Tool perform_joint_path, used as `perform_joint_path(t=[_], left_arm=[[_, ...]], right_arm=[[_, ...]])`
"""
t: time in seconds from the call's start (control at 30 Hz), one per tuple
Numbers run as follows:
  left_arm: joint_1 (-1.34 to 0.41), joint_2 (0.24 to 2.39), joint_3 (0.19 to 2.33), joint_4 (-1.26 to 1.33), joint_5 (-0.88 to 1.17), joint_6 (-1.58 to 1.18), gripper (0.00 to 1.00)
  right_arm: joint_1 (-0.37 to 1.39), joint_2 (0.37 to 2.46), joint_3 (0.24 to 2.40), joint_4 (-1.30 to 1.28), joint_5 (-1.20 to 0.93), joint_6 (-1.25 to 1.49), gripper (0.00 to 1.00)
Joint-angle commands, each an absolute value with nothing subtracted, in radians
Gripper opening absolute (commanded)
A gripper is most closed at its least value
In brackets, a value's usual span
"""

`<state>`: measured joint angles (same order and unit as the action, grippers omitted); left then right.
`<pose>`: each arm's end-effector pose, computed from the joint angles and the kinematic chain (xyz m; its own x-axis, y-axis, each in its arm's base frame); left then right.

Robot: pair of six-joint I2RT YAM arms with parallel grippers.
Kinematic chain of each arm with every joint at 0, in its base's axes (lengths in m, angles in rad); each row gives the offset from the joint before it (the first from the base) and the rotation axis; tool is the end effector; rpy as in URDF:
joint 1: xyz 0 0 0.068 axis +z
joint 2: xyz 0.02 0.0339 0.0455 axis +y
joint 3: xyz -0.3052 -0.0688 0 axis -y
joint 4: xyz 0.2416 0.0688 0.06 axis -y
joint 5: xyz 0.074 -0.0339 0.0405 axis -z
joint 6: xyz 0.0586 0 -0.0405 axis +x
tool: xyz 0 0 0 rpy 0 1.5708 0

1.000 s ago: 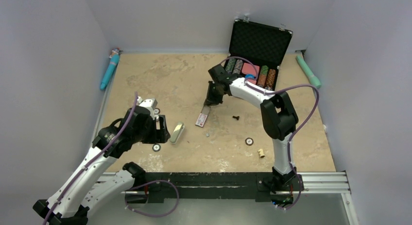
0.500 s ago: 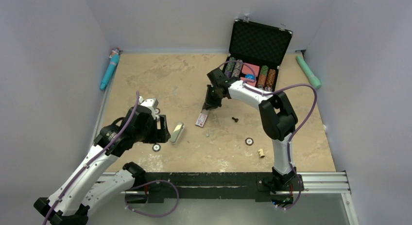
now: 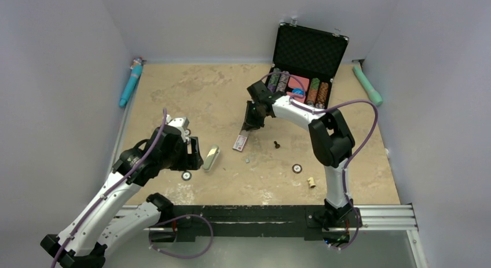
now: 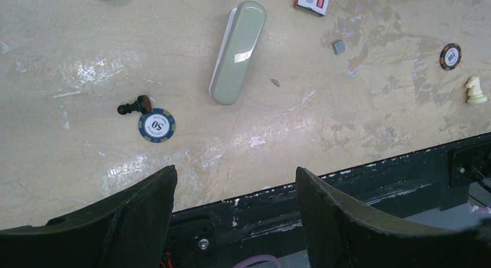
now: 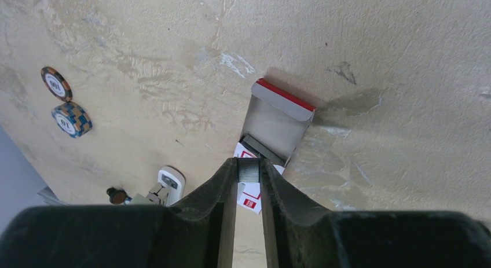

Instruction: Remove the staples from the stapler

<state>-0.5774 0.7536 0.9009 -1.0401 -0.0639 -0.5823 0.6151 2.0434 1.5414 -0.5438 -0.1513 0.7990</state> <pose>0.0948 -0.0573 0.3140 -0.8261 -0.1168 -0.5512 0.0681 0.9504 -0.3034 0.3753 0.2760 0.2074 -0.9459 0.1991 -0.2561 0.0656 0.8905 0.4502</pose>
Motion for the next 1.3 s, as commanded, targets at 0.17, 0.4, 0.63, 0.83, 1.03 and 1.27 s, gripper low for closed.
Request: perform_joint_path(t=[0.17,0.4,0.63,0.83,1.03,1.27], left_arm=[[-0.582,0.753,0.896,-1.020,-0.075,-0.578,0.78],[-0.581,0.753,0.897,-1.020,-0.075,-0.577,0.78],[-0.582,0.753,0.896,-1.020,-0.075,-0.577,0.78],[-0.583,0.753,0.897,-1.020,-0.075,-0.576,0.78],[-0.581,0.752,0.896,-1.022,-0.080,-0.578,0.78],[-0.583,0.763,0.897,-1.021,-0.079,-0.577,0.78]], right_arm=[[0.620,2.042,1.566,-0.534,-0.149,0.787,0.36],[0.620,2.036,1.569,-0.533,-0.151,0.787,0.39],[0.623,1.993,1.579,-0.558,-0.166,0.770,0.37],[0.627,1.924,1.534,-0.600,-0.184,0.681,0.33],[0.652,1.818,1.413,-0.625,-0.117,0.625,0.30],[0.752,1.794,1.408,-0.738,0.076,0.635,0.31]])
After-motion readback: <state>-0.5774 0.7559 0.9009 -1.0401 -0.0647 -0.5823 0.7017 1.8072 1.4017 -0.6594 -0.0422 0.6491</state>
